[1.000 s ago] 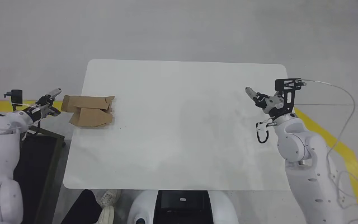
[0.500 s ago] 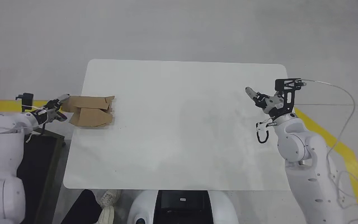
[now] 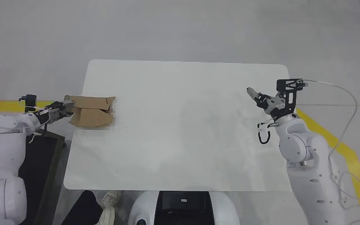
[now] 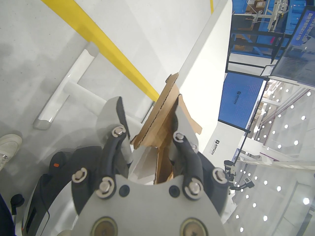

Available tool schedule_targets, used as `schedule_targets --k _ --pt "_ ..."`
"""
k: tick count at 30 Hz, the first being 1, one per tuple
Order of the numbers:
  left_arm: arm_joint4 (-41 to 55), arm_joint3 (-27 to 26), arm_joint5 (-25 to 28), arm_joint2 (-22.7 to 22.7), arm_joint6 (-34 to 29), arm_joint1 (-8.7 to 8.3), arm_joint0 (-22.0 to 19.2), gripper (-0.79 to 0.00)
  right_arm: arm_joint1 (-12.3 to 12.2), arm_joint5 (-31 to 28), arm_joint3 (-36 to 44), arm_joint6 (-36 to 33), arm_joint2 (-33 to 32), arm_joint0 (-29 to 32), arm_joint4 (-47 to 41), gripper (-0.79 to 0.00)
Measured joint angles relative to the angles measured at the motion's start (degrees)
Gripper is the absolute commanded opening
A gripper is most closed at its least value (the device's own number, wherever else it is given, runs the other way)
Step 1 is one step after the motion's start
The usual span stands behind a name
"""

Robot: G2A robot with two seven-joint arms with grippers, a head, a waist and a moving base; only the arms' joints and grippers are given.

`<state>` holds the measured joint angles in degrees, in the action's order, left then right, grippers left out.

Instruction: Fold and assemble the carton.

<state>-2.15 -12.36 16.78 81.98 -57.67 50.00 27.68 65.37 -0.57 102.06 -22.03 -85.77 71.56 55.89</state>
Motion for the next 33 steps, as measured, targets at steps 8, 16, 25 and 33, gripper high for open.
schedule_targets --k 8,16,25,33 --pt "5.0 -0.1 0.4 2.6 -3.9 -1.21 -1.0 -0.785 0.0 0.0 0.0 0.0 0.0 0.0 0.0 0.000" --pt "11.2 -2.8 1.7 5.5 -7.0 -2.21 -2.9 -0.785 0.0 0.0 0.0 0.0 0.0 0.0 0.0 0.000" --pt "16.2 -7.0 0.1 5.2 -9.5 -1.01 -7.8 -0.785 0.0 0.0 0.0 0.0 0.0 0.0 0.0 0.000" --pt "17.5 -10.1 -0.5 1.2 -7.8 1.97 -12.7 -0.785 0.0 0.0 0.0 0.0 0.0 0.0 0.0 0.000"
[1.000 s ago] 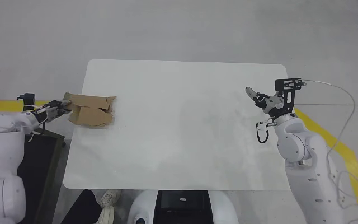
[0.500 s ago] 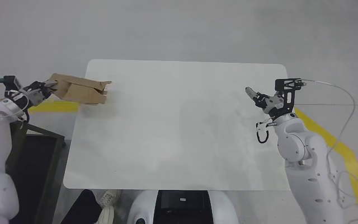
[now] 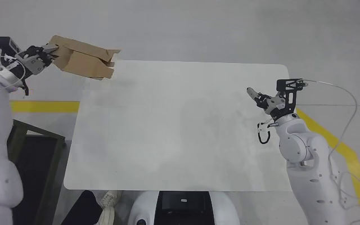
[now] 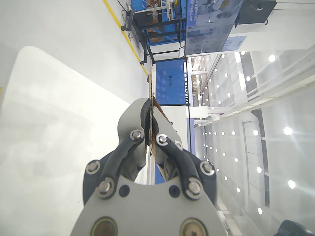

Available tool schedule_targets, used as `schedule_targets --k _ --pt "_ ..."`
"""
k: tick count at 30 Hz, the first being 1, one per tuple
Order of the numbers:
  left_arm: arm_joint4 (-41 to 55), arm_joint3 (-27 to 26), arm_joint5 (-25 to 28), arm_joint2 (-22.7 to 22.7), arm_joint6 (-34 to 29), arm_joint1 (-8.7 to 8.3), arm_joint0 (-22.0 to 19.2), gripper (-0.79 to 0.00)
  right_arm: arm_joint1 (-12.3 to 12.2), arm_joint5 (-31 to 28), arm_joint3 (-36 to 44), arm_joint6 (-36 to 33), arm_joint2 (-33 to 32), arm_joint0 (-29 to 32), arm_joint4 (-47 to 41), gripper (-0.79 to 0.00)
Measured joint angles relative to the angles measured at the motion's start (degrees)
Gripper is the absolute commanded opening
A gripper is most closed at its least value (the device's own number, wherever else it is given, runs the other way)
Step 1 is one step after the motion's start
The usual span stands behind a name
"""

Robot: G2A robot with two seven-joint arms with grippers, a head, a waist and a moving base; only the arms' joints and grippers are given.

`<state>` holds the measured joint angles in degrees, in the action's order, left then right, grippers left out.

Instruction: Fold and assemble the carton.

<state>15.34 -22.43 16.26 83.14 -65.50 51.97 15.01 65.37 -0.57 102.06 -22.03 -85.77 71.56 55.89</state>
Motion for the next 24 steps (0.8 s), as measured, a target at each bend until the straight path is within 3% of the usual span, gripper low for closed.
schedule_targets --k 6,12,18,24 --pt "0.8 -1.6 -0.9 -4.8 0.7 3.19 -2.9 -0.785 0.0 0.0 0.0 0.0 0.0 0.0 0.0 0.000" --pt "4.2 -3.5 -0.6 -8.3 -2.6 5.85 -2.4 -0.785 0.0 0.0 0.0 0.0 0.0 0.0 0.0 0.000" --pt "6.1 -6.8 0.4 -10.7 -5.3 7.27 0.2 -0.785 0.0 0.0 0.0 0.0 0.0 0.0 0.0 0.000" --pt "6.1 -11.5 2.2 -11.7 -9.8 7.25 2.6 -0.785 0.0 0.0 0.0 0.0 0.0 0.0 0.0 0.000"
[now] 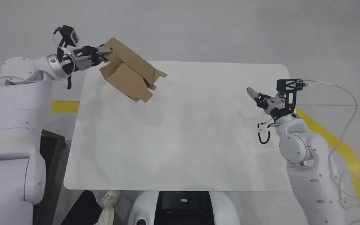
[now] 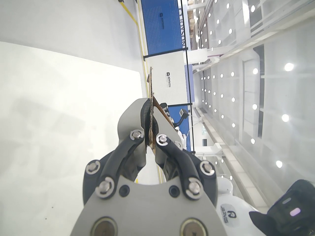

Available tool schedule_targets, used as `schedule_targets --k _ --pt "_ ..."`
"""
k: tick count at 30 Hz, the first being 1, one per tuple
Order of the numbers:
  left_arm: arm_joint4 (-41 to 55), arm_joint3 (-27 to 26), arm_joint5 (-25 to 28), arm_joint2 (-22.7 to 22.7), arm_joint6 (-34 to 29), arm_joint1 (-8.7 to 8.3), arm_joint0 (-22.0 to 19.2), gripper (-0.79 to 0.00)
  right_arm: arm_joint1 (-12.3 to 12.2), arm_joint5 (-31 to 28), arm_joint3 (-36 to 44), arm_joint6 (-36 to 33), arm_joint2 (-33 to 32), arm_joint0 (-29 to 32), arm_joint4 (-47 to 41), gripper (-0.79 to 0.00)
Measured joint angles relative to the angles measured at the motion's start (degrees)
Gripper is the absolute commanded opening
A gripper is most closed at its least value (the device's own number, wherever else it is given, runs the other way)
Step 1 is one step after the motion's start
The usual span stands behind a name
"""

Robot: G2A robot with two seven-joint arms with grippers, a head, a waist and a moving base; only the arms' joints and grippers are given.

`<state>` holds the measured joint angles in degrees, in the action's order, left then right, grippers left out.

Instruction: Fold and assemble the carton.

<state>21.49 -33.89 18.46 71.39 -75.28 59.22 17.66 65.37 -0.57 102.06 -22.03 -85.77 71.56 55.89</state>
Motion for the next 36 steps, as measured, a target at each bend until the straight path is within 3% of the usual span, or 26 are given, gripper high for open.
schedule_targets --k 12,36 --pt "1.7 -10.4 0.6 1.1 -7.0 -1.43 4.9 -0.785 0.0 0.0 0.0 0.0 0.0 0.0 0.0 0.000" --pt "1.6 -10.3 0.7 1.1 -7.0 -1.42 4.9 -0.785 0.0 0.0 0.0 0.0 0.0 0.0 0.0 0.000"
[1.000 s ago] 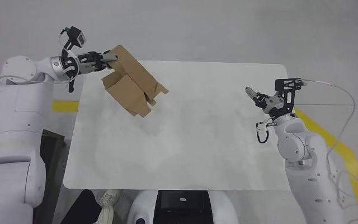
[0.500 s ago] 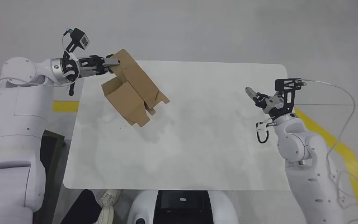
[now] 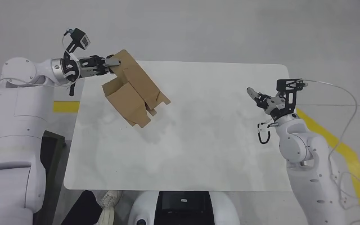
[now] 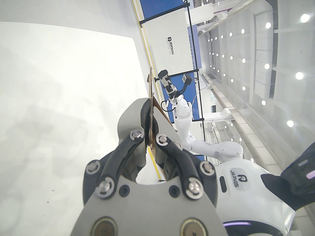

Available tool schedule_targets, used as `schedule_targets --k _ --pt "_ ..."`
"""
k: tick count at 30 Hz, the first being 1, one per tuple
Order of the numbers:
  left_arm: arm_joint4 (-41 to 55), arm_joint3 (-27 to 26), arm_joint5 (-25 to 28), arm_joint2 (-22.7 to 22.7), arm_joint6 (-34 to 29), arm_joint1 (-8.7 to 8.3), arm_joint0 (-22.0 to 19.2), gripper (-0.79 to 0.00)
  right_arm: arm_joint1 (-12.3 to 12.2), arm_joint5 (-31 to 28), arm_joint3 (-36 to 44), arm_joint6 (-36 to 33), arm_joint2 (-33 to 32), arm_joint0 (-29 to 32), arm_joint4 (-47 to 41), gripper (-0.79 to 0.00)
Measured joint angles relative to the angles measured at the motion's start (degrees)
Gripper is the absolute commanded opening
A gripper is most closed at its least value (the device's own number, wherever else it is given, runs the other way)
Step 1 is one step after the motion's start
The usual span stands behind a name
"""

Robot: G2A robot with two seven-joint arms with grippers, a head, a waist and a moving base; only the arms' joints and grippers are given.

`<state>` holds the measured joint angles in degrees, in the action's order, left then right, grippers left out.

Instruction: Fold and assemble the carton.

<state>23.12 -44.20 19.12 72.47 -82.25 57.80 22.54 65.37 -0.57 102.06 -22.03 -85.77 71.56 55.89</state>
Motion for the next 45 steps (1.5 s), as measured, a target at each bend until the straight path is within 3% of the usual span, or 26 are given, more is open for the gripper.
schedule_targets --k 7,14,33,45 --pt "-0.1 -0.5 -0.2 -0.2 0.4 0.02 0.4 -0.785 0.0 -0.3 -0.1 -0.1 0.2 0.1 -0.3 0.000" --pt "-2.6 -6.7 -0.6 -2.6 1.7 0.09 3.7 -0.785 0.3 -6.4 -2.6 -6.1 3.1 -2.8 -6.0 0.000" --pt "-3.8 -10.8 2.5 -11.4 0.1 2.04 5.2 -0.785 1.2 -28.5 -13.1 -24.8 12.4 -11.3 -45.7 0.000" --pt "1.2 -11.6 -1.6 -16.3 -4.5 3.10 4.2 -0.785 3.0 -30.7 -21.4 -31.4 23.1 -17.5 -59.7 0.000"
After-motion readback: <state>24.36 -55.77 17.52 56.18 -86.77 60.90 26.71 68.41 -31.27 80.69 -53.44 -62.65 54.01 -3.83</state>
